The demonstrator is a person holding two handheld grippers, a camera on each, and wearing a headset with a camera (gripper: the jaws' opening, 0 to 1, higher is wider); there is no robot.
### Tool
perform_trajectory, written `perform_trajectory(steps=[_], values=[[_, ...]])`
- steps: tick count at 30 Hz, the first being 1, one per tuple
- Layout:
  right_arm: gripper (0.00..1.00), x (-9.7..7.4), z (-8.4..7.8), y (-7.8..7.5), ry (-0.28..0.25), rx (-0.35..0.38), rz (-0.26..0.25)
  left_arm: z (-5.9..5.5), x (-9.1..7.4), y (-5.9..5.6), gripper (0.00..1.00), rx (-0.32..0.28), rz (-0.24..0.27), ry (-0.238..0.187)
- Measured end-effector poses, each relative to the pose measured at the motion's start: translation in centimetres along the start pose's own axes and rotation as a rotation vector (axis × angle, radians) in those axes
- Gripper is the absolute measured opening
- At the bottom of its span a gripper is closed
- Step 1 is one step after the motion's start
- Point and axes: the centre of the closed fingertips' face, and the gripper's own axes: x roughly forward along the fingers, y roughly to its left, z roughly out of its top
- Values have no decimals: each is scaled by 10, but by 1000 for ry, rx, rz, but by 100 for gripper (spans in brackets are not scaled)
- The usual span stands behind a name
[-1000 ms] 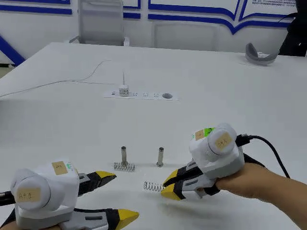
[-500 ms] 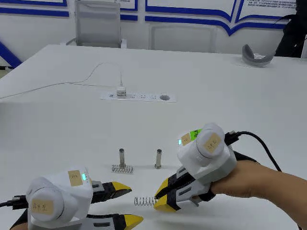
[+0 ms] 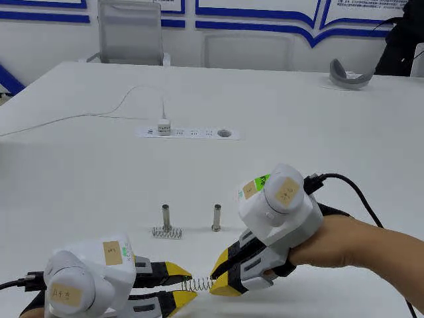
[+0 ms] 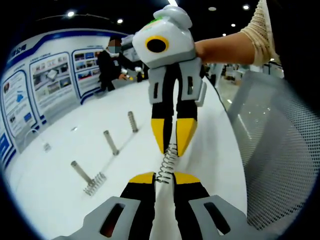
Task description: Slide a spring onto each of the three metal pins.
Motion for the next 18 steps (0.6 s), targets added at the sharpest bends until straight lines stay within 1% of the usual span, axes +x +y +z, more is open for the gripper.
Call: perform_trajectory(steps=[3,7,11,18], values=[[12,-4,7,2,-26,16,5,-1,0,0,12,-2,0,4],[12,-6,12,2,-46,18,-3,-1,1,0,12,-9,2,1],[11,-9,22,0,-91,34,-14,-1,2,2,12,-16,7,-5],[11,-10,35,-6,-147,39,-43,2,2,7,11,-53,22,-23]])
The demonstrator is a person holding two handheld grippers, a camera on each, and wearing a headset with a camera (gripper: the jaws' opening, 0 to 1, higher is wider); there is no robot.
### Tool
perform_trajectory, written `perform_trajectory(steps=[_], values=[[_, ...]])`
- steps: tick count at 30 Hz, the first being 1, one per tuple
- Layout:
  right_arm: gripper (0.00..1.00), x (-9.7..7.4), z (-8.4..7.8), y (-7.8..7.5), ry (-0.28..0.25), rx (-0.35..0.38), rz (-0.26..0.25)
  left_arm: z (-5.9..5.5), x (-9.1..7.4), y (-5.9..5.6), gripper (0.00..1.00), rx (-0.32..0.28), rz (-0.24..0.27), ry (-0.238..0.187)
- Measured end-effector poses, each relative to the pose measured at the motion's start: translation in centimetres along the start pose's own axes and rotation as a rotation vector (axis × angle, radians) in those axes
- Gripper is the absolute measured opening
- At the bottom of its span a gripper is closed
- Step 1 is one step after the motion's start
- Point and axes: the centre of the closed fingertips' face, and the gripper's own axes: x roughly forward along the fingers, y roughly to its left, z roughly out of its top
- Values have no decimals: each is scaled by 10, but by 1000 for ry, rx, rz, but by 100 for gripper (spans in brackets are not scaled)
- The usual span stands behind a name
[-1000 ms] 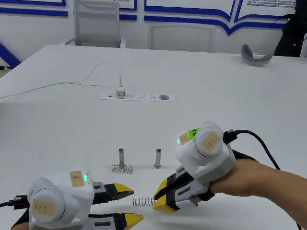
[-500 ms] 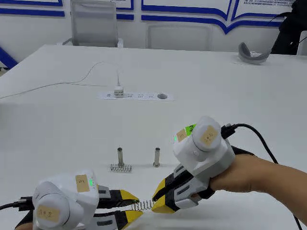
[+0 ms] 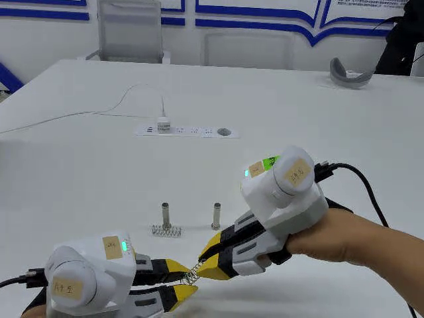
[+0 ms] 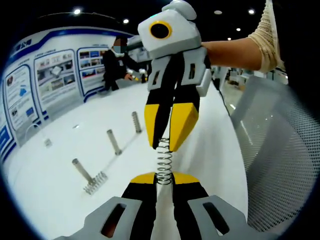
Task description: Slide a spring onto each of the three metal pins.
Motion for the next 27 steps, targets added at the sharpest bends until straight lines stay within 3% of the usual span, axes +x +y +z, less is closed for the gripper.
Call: perform_trajectory(steps=[14,27], values=[[11,4,29,-10,-124,21,-64,12,1,14,11,-92,34,-59],[11,1,32,-16,-118,16,-87,16,5,20,15,-119,63,-96]])
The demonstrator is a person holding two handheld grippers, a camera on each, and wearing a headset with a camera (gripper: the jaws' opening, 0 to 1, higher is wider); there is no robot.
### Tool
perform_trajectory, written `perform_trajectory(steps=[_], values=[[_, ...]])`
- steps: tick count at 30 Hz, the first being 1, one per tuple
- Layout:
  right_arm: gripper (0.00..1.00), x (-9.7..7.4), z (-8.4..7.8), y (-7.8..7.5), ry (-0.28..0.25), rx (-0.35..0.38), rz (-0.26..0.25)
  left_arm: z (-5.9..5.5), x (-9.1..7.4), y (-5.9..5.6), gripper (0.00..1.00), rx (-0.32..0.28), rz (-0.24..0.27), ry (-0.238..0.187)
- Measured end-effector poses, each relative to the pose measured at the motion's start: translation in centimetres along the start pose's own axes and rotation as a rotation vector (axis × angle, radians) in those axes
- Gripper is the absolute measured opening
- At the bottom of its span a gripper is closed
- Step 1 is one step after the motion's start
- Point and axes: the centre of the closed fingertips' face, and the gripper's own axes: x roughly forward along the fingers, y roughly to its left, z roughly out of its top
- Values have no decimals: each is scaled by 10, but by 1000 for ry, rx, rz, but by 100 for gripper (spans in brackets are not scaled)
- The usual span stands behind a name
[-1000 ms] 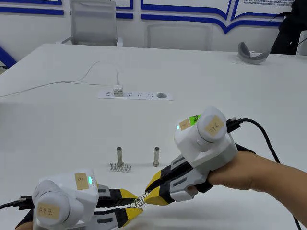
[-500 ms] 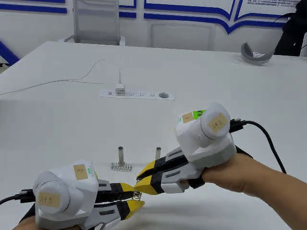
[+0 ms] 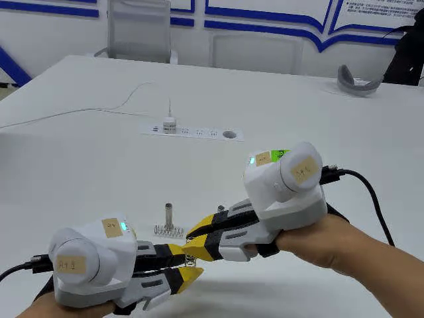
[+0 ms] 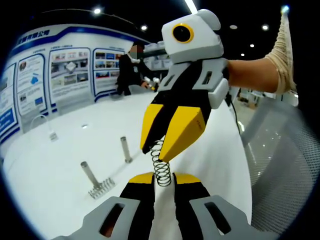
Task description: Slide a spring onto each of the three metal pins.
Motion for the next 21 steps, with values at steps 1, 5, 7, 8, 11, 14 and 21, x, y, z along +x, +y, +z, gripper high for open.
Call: perform_trajectory(steps=[1,5,7,8,11,14,21], values=[[11,0,0,0,1,0,-1,0,0,0,16,-4,1,-1],[11,0,1,-2,-2,3,-5,-2,0,1,20,-13,11,-4],[11,-1,2,-3,-7,4,-10,-2,-2,3,24,-18,19,-6],[11,-2,3,-5,-10,5,-14,-2,-3,5,25,-25,27,-9],[11,-6,5,-10,-17,4,-31,-3,-7,10,28,-38,47,-13],[11,-11,8,-17,-23,4,-54,-5,-11,16,33,-51,69,-16],[11,-26,15,-37,-52,13,-119,-7,-22,28,44,-71,116,-21]])
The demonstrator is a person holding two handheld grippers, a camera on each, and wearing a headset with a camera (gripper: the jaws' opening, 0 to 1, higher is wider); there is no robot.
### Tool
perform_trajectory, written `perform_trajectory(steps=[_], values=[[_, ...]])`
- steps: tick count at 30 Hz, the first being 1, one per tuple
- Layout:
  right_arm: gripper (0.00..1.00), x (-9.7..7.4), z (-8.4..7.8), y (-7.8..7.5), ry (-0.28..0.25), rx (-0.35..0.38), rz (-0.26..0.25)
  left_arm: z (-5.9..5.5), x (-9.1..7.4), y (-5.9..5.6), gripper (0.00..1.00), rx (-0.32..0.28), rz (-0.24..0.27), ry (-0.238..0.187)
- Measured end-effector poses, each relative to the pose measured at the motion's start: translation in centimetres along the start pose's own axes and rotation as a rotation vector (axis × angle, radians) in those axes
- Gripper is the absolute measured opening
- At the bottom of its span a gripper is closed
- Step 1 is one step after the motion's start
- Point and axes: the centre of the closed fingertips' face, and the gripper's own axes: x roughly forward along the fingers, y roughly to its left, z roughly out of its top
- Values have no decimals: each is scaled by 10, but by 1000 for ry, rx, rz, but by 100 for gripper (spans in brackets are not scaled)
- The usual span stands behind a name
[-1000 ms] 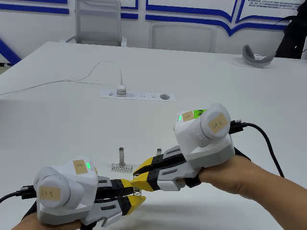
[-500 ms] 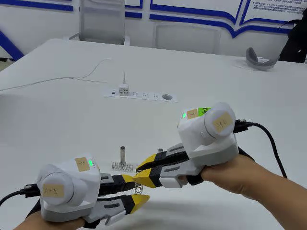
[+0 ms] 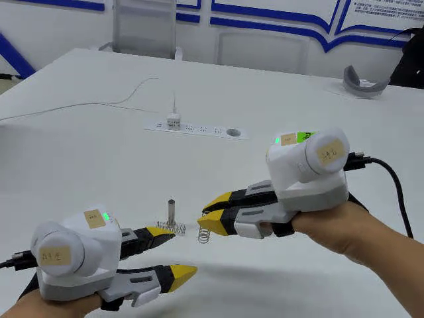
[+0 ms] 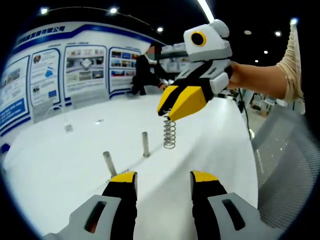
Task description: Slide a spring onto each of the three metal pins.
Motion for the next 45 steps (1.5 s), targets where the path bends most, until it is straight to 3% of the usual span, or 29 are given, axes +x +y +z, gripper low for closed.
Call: perform_trajectory(steps=[5,9,15,24,45], values=[[11,-9,7,-23,-29,14,-75,-3,-6,7,51,-10,28,-1],[11,-13,11,-47,-52,30,-173,-6,-10,12,56,-17,47,3],[11,-7,4,-68,-42,63,-253,-9,-18,21,62,-31,77,1],[11,1,-6,-70,-2,63,-268,-15,-25,27,65,-45,101,4],[11,15,-33,-83,37,100,-278,-14,-25,30,67,-53,108,1]])
